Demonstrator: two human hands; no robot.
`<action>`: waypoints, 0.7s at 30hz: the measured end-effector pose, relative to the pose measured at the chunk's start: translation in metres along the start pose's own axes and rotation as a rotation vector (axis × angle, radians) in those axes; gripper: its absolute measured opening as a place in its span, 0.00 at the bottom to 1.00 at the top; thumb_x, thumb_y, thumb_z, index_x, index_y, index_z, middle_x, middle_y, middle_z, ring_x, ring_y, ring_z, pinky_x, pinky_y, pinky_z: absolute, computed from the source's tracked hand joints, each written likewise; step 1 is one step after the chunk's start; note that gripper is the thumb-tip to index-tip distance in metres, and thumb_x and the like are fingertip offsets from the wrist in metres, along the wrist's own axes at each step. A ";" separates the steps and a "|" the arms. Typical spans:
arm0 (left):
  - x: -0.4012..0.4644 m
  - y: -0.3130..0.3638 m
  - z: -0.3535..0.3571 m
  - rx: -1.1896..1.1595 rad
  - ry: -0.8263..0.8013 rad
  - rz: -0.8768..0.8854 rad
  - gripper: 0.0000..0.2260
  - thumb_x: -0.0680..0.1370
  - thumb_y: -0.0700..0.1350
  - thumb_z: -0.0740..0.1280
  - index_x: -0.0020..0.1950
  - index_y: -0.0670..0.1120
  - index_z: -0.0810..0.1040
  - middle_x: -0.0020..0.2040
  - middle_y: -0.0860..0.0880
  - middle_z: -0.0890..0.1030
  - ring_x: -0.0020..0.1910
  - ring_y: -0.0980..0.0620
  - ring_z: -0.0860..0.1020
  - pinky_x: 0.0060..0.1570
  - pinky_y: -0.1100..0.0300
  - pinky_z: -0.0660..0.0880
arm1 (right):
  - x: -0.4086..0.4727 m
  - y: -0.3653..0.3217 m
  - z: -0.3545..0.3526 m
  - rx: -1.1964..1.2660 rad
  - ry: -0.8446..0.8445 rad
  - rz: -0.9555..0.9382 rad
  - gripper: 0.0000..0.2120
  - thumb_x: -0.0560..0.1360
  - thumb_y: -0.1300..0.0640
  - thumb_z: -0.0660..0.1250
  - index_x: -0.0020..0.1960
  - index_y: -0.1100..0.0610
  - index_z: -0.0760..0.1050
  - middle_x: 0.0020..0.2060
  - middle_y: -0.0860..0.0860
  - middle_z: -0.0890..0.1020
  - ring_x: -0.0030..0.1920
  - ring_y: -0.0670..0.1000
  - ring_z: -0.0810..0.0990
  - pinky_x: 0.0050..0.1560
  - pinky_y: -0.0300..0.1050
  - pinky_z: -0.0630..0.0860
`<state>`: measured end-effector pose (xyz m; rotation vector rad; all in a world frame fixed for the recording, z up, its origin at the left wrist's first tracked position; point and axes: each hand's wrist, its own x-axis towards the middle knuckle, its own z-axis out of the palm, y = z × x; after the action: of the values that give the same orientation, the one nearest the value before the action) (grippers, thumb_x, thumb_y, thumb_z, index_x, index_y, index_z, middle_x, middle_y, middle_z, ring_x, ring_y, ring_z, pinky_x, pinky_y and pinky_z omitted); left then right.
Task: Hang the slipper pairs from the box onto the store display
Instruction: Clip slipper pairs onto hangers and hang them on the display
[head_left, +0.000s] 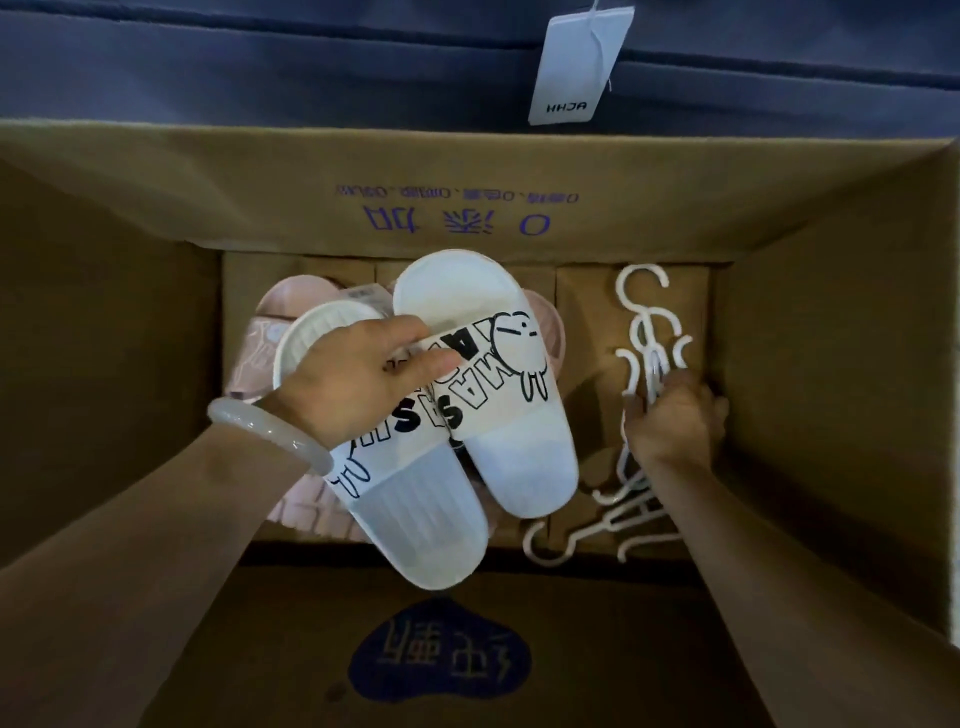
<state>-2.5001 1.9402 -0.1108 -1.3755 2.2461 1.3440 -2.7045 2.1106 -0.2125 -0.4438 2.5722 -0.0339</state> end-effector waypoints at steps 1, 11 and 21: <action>0.001 0.001 0.000 -0.014 0.007 0.007 0.15 0.73 0.57 0.64 0.47 0.47 0.78 0.36 0.54 0.79 0.41 0.50 0.79 0.45 0.55 0.75 | 0.002 0.000 0.001 0.013 0.020 0.011 0.24 0.73 0.49 0.67 0.64 0.59 0.67 0.63 0.60 0.69 0.64 0.62 0.66 0.64 0.54 0.68; -0.005 0.008 0.007 -0.052 -0.064 -0.099 0.04 0.75 0.57 0.64 0.42 0.59 0.74 0.39 0.55 0.80 0.40 0.59 0.77 0.39 0.68 0.70 | 0.002 -0.006 -0.005 -0.190 -0.181 -0.060 0.22 0.75 0.54 0.63 0.67 0.58 0.69 0.66 0.59 0.70 0.68 0.62 0.65 0.68 0.53 0.65; -0.039 0.033 -0.018 -0.117 -0.007 -0.195 0.11 0.76 0.56 0.62 0.36 0.54 0.73 0.30 0.49 0.72 0.34 0.51 0.72 0.38 0.59 0.68 | -0.078 -0.004 -0.077 0.768 -0.355 0.139 0.18 0.70 0.62 0.70 0.59 0.55 0.73 0.45 0.49 0.82 0.47 0.51 0.81 0.49 0.46 0.78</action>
<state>-2.4992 1.9558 -0.0590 -1.5788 1.9954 1.4288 -2.6786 2.1272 -0.1073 0.0259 2.0288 -0.7848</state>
